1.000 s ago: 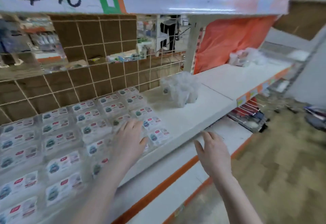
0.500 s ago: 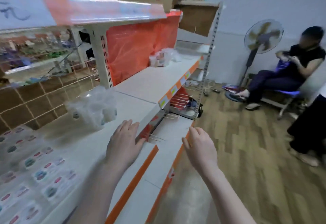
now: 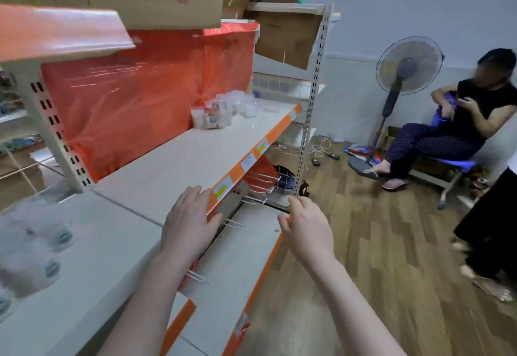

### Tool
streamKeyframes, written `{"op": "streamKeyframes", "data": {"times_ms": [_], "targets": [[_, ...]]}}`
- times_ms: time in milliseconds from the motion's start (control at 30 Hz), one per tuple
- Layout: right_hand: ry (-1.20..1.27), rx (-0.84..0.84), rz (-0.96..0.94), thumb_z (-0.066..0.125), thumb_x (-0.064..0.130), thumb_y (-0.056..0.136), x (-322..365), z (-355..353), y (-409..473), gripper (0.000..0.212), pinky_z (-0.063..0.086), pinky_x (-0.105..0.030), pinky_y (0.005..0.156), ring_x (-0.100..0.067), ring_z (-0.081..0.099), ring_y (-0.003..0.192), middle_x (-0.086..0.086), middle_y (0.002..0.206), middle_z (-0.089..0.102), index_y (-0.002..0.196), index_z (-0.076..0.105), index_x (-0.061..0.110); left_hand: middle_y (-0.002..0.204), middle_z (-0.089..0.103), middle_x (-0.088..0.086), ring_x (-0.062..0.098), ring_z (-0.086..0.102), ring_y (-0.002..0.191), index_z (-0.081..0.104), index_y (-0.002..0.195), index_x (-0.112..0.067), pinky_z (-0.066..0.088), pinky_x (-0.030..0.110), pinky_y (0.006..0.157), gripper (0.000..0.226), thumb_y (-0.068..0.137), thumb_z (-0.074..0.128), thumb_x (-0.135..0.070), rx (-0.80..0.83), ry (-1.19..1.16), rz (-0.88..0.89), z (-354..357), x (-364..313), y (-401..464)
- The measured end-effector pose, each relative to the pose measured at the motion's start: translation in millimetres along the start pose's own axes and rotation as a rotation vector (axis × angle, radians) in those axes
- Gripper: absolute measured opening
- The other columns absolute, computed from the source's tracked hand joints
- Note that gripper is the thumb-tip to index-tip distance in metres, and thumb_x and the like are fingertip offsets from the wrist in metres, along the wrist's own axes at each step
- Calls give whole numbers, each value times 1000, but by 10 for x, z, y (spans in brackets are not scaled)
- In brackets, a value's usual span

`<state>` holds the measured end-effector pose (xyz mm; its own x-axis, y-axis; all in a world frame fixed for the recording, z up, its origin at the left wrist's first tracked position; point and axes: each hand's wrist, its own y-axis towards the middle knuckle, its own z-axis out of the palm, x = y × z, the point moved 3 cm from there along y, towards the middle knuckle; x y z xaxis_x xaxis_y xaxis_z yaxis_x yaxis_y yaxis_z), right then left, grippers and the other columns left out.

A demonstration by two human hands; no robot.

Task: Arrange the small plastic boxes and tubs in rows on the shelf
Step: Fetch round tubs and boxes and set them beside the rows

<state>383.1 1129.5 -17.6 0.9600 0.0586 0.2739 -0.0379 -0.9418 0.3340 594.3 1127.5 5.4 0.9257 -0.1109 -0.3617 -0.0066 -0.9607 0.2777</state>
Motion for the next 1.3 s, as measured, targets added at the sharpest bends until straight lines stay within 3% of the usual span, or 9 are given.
{"op": "streamKeyframes", "data": {"times_ms": [267, 533, 833, 1133, 1300], "targets": [[35, -8, -33, 45, 34, 94, -328, 401, 1098, 36, 38, -30, 91, -22, 48, 111, -4, 118, 54, 122, 52, 11, 135, 45, 4, 22, 37, 128, 48, 132, -13, 34, 36, 98, 47, 90, 57, -30, -24, 36, -26, 442, -86, 1140], [24, 9, -39, 42, 34, 96, -625, 857, 2600, 37, 38, -29, 92, -21, 47, 112, -3, 120, 51, 125, 48, 12, 152, 29, 3, 19, 22, 141, 36, 143, -17, 26, 34, 110, 57, 92, 54, -36, 18, -7, -42, 1047, -21, 2626], [10, 26, -16, 43, 29, 93, -804, 1250, 3951, 22, 39, -32, 79, -24, 50, 100, -4, 105, 54, 104, 52, 12, 146, 35, 0, 18, 30, 136, 39, 140, -17, 32, 34, 105, 54, 92, 54, -36, 8, 10, -5, 1315, -95, 3877], [62, 83, -136, 46, 30, 93, -1223, 1765, 5200, 33, 39, -34, 84, -26, 48, 108, -8, 115, 54, 117, 53, 8, 155, 23, 3, 15, 16, 143, 31, 146, -18, 15, 28, 112, 60, 93, 51, -39, -39, 27, -141, 1854, -165, 4668], [105, 143, -259, 47, 26, 92, -1586, 2022, 5981, 33, 39, -35, 88, -26, 48, 110, -9, 117, 54, 118, 53, 7, 155, 22, 0, 17, 19, 142, 32, 145, -21, 25, 32, 110, 59, 92, 53, -39, -105, 37, -272, 2218, -430, 5187]]}}
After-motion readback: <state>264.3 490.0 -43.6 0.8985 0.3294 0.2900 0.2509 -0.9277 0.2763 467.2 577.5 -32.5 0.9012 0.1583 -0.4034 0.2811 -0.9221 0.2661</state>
